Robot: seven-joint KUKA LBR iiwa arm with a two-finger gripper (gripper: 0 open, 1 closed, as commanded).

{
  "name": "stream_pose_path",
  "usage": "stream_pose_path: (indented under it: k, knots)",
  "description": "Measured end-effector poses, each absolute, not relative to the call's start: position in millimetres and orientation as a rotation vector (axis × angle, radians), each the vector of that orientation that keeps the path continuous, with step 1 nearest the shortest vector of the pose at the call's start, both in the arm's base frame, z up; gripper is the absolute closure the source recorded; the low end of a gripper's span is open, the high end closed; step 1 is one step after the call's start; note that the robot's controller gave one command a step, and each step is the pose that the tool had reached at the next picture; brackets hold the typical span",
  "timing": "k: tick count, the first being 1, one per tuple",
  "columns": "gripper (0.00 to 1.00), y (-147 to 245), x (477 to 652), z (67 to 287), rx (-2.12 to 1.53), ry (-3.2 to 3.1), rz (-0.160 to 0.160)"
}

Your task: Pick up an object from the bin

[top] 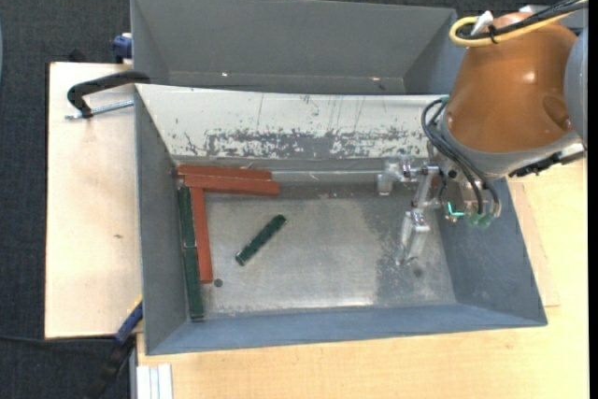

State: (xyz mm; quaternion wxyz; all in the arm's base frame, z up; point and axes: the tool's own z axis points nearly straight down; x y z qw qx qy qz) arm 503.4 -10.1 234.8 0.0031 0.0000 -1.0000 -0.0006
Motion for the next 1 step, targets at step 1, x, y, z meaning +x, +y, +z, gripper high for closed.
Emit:
stream_pose_path:
  k: [1]
  knots:
    - [0.00, -10.1, 504.2, 238.8, 0.000, -3.143, -0.002]
